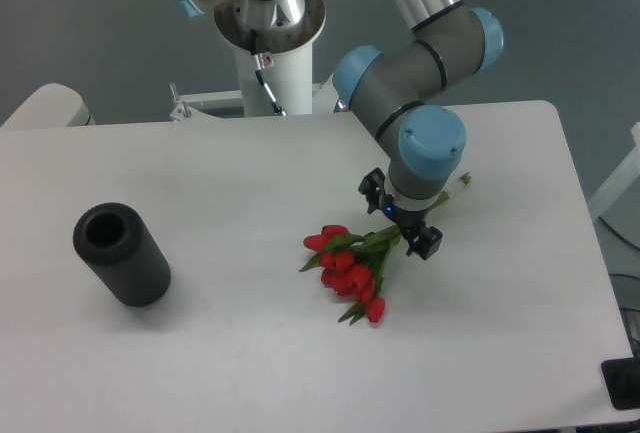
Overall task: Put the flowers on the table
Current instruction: 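Open the gripper to release the tulip stems, then lift the open gripper up and away from the tulips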
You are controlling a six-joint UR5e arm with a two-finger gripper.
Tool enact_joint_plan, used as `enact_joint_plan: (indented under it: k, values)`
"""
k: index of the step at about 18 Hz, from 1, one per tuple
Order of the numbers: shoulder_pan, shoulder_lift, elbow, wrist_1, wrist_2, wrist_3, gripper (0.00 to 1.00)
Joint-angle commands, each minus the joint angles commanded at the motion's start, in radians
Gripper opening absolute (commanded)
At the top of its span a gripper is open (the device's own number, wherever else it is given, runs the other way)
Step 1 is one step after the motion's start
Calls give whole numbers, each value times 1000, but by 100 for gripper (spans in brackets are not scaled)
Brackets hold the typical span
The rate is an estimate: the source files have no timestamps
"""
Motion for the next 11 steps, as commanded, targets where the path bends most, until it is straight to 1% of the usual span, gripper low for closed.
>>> enact_joint_plan:
  k: [3, 6, 11]
  values:
    - [-9, -9, 44, -2, 0, 29, 100]
    - [-26, -34, 109, -11, 2, 63, 100]
    - [-63, -77, 207, -26, 9, 63, 100]
